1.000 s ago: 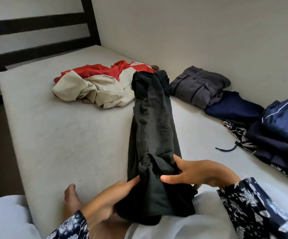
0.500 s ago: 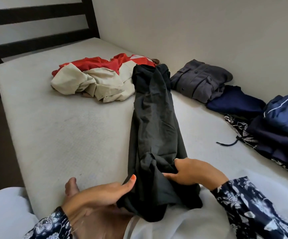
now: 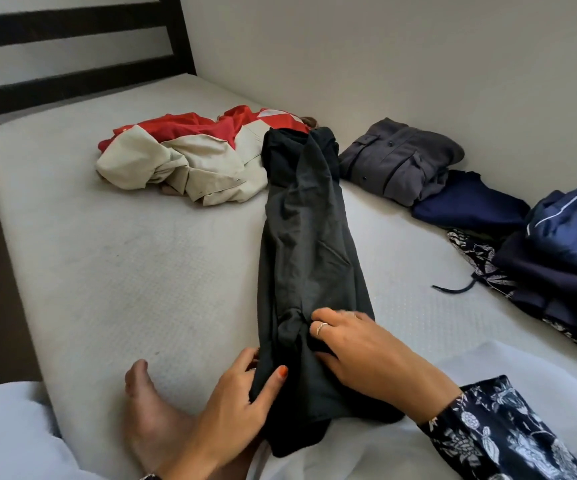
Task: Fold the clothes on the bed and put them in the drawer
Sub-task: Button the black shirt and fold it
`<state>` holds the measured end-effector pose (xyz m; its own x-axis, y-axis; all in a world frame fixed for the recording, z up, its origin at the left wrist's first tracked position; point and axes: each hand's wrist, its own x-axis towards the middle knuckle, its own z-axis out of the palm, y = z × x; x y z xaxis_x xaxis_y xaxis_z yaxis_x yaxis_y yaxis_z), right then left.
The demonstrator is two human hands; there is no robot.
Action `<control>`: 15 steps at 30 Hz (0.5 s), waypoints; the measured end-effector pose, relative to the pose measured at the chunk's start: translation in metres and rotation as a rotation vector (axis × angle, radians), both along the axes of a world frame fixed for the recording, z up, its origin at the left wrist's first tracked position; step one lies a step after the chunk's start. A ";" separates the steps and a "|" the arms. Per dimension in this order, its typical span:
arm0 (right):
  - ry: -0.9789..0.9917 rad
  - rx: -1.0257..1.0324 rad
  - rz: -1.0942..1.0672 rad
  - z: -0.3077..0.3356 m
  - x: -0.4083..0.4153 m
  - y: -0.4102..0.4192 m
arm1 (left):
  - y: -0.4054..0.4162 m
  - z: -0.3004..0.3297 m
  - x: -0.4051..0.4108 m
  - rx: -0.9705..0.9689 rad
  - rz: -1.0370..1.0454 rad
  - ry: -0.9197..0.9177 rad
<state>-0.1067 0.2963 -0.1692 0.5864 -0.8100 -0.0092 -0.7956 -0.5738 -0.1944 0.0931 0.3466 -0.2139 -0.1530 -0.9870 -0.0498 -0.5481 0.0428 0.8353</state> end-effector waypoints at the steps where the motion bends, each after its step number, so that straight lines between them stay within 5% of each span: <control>1: -0.002 0.094 -0.008 -0.001 -0.001 0.000 | 0.001 0.003 -0.002 0.108 0.007 0.105; 6: -0.100 0.320 -0.067 0.006 -0.003 -0.001 | 0.014 0.012 -0.019 0.427 0.189 0.578; 10: -0.099 0.193 -0.067 0.019 0.001 -0.003 | 0.010 0.042 -0.037 0.772 0.359 1.000; 15: -0.163 -0.057 -0.044 0.030 0.010 -0.006 | -0.003 0.062 -0.029 0.971 0.312 1.085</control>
<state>-0.0971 0.2900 -0.1395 0.5406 -0.8312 0.1300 -0.7807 -0.5532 -0.2905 0.0638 0.3436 -0.1520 -0.3394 -0.6352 -0.6938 0.4621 -0.7550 0.4652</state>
